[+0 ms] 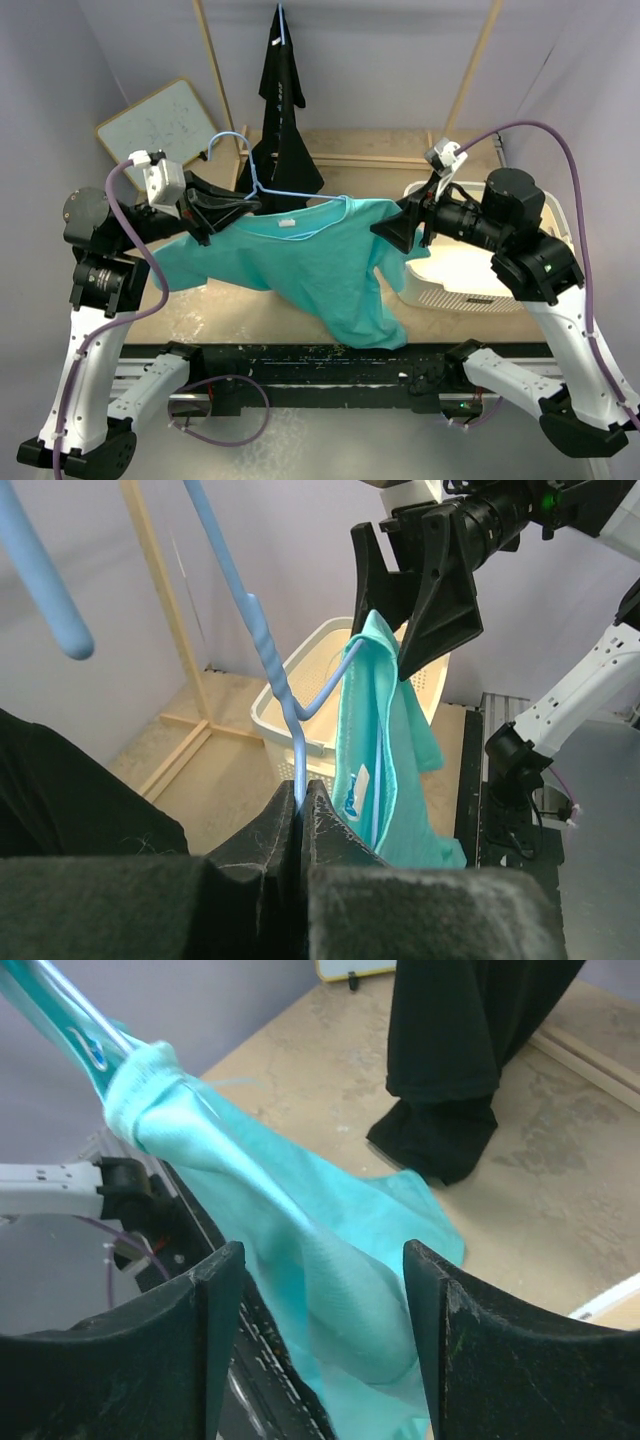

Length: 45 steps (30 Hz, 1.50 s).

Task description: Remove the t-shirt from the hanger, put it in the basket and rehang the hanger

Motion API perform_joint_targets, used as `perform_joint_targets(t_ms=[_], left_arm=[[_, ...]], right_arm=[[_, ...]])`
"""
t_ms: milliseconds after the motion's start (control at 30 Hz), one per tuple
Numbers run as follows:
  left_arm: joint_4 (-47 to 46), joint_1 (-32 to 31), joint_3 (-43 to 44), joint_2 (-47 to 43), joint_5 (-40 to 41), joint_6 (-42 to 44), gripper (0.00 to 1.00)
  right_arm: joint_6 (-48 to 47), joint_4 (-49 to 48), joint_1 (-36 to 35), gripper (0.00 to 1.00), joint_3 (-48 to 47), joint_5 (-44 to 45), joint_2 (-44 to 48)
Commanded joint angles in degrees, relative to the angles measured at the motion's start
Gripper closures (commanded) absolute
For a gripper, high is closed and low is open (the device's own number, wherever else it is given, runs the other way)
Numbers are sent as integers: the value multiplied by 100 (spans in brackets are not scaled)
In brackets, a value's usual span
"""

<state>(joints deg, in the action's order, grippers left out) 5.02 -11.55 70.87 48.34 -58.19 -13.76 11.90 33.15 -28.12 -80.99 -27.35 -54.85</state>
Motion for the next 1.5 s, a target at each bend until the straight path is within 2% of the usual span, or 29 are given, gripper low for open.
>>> perform_joint_targets(t_ms=[0,167,233,467,567,667,767,933,967,1033,1100,1167,1367,1467], left_arm=[[114,4,296,-59,162,234,100],[351,4,334,-109,326,410,100],[435,4,348,-146,444,478,100],[573,5,417,-318,583,581,100],[615,8,467,-457,541,572,100],[685,4,537,-624,601,582,100],[836,4,646,-716,740,643,100],[774,4,599,-634,852,609,100],[740,4,563,-594,905,601,100],[712,8,443,-509,1119,625,100],[649,4,260,-443,1371,670,100],[512,4,102,-363,1461,664,100],[280,4,-131,-22,976,653,100],[161,4,-226,96,439,659,100]], right_arm=[[-228,75,2,44,143,328,167],[-209,405,2,94,121,1106,109],[-132,526,4,100,107,1682,115],[438,1023,6,100,-93,4331,-16],[642,1121,13,100,-105,4988,-69],[693,1278,16,100,-127,5196,-306],[635,1240,17,100,-97,4759,-471],[149,279,17,98,164,2144,-76],[17,158,17,92,165,1618,-13],[-81,95,17,73,115,942,90],[-179,112,17,60,50,650,181],[-226,143,17,53,16,496,314],[-211,160,17,48,-136,616,599],[-214,137,17,46,-244,704,620]])
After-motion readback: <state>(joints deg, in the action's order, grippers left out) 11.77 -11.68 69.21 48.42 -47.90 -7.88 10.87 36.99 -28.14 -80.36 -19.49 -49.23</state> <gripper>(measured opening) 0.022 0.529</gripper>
